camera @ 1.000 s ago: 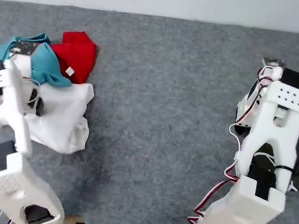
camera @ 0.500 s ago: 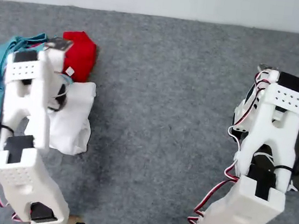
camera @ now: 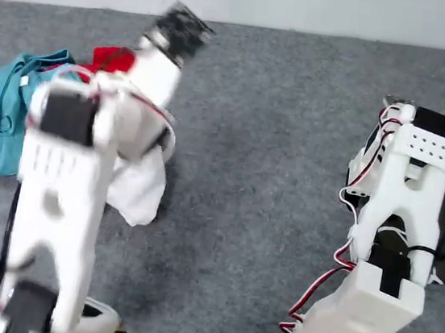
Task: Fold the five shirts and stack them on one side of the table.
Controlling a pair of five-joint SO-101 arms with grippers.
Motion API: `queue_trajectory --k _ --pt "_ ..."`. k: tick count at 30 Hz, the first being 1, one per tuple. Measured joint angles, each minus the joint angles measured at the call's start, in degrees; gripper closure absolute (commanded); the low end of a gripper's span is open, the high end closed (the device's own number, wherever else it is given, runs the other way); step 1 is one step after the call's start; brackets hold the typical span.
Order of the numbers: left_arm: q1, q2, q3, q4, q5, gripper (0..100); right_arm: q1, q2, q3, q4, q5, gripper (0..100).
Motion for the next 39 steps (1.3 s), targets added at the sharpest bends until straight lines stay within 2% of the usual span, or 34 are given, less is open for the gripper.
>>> queue_trajectory --k 3,6,9,13,16,20,25,27,30,34,39 --pt "5.19 -7.3 -0.18 0.0 0.0 99 0.0 0.0 0.0 0.0 0.0 75.3" --pt "4.31 -10.9 0.09 0.0 0.0 99 0.0 0.0 0.0 0.0 0.0 75.3" --pt "-2.02 -12.04 2.99 -0.7 0.0 98 0.0 0.0 0.0 0.0 0.0 75.2" --pt "-17.05 -12.13 12.13 -2.37 0.0 98 -2.46 -0.35 0.0 0.0 1.49 75.0" --pt "-27.78 -12.13 18.02 -2.55 0.0 98 -10.29 -4.75 -0.97 0.0 4.57 74.6" --pt "-36.84 -12.13 21.63 -0.44 0.0 98 -26.11 -8.62 -5.98 -0.26 5.45 70.2" --pt "-41.93 -12.13 27.78 0.0 0.0 98 -46.42 -5.45 -17.32 -0.7 3.69 69.9" --pt "-43.78 -12.13 29.8 0.0 0.0 98 -51.96 -1.76 -22.95 -1.05 3.08 69.2" --pt "-45.98 -12.13 32.44 0.0 0.0 98 -59.34 5.01 -31.47 -1.14 2.99 62.0" --pt "-48.79 -12.13 34.37 0.0 0.35 98 -65.14 14.51 -42.11 -1.23 6.59 61.5" --pt "-49.14 -12.13 34.64 0.0 0.09 98 -65.93 27.25 -53.19 -7.12 7.21 61.5"
